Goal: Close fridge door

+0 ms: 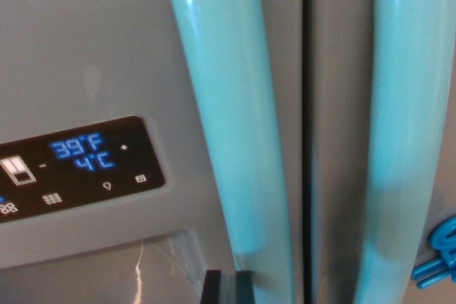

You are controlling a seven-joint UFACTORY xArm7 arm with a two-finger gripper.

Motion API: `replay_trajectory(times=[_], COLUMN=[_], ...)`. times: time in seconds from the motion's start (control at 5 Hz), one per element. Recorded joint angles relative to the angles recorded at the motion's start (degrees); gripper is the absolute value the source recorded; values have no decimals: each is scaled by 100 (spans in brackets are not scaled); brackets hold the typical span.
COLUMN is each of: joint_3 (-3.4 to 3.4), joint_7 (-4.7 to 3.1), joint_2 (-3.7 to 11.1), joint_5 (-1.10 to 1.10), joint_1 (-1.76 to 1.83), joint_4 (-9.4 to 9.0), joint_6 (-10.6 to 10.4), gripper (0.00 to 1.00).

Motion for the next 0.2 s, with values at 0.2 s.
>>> replay_trajectory(times=[0.2], joint_3=[0], joint_7=[0], joint_2=[0], joint_5=[0], joint_1=[0], joint_4=[0], joint_6=[0], gripper=[100])
